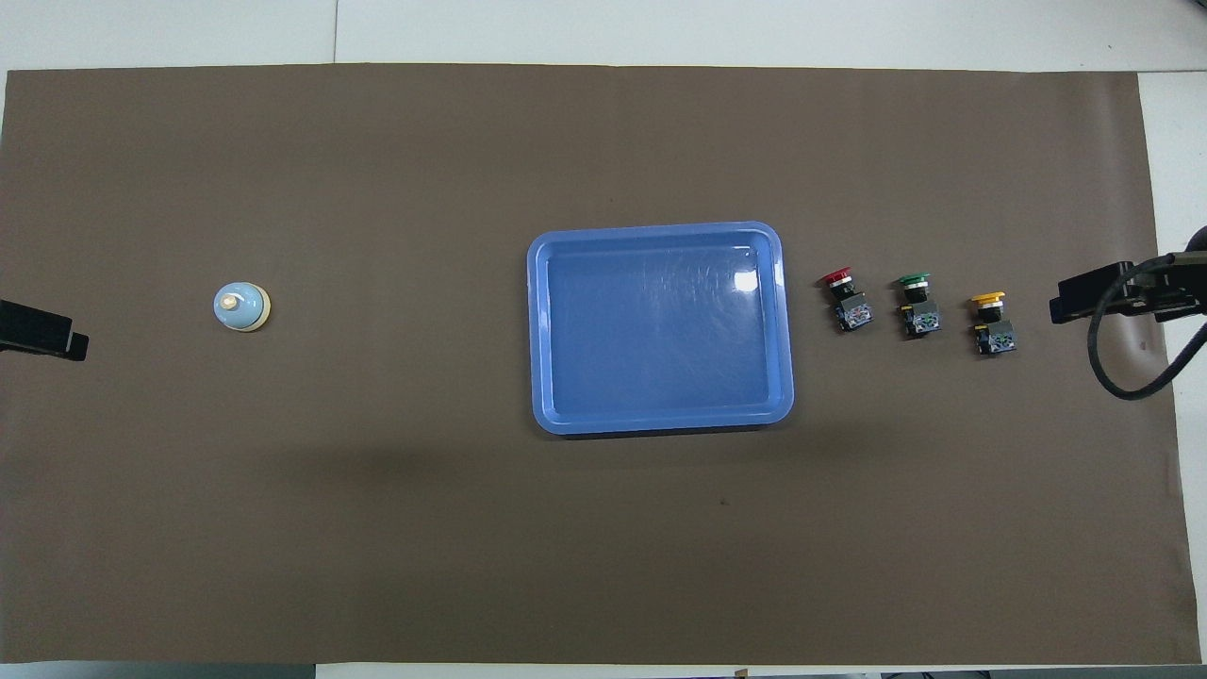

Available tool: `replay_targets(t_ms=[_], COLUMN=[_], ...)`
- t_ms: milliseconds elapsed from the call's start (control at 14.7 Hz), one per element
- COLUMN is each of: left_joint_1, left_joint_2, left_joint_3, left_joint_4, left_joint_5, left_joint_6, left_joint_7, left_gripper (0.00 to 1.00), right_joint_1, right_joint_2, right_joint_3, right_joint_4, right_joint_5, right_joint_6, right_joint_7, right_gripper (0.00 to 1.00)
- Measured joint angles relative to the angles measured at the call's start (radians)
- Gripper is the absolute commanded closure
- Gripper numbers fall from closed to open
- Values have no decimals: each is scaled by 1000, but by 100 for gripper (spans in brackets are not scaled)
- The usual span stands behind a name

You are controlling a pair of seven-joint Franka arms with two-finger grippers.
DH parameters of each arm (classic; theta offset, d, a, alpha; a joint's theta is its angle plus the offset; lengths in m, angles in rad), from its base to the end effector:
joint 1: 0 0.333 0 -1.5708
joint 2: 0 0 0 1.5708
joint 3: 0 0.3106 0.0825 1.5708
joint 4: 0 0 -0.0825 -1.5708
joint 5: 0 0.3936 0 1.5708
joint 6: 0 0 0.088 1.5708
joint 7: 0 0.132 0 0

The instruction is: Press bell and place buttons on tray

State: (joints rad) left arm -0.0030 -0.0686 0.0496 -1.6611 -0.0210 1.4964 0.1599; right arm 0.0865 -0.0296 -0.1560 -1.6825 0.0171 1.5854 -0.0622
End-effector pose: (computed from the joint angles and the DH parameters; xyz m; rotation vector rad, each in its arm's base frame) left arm 0.5308 0.0226 0.5826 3.0990 -0.1770 -0.1447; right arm 0.5500 -0.0370 0.5580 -3.1138 0.0123 0.1032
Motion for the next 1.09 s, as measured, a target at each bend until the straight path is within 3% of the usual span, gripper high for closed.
replay_targets(t_ms=[611, 814, 950, 1018, 1086], left_joint_1=[-1, 1, 2, 4, 9], left_joint_2=[0, 0, 6, 15, 31], left_joint_3=[8, 13, 13, 13, 13], left_joint_4=[-1, -47, -107, -136, -158], left_joint_5=[0, 0, 0, 0, 0], left_joint_6=[6, 111, 212, 261, 301], left_joint_7=[0, 0, 0, 0, 0], left_gripper=[0, 2, 10, 24, 51], right_joint_1=[2, 2, 2, 2, 2], right_joint_2=[0, 0, 0, 0, 0], right_joint_3=[0, 0, 0, 0, 0], right_joint_4=[-1, -1, -1, -2, -2], right_joint_5=[-1, -1, -1, -1, -1], right_joint_6=[0, 0, -1, -6, -14], right_joint_7=[-2, -2, -2, -2, -3], right_gripper=[0, 0, 0, 0, 0])
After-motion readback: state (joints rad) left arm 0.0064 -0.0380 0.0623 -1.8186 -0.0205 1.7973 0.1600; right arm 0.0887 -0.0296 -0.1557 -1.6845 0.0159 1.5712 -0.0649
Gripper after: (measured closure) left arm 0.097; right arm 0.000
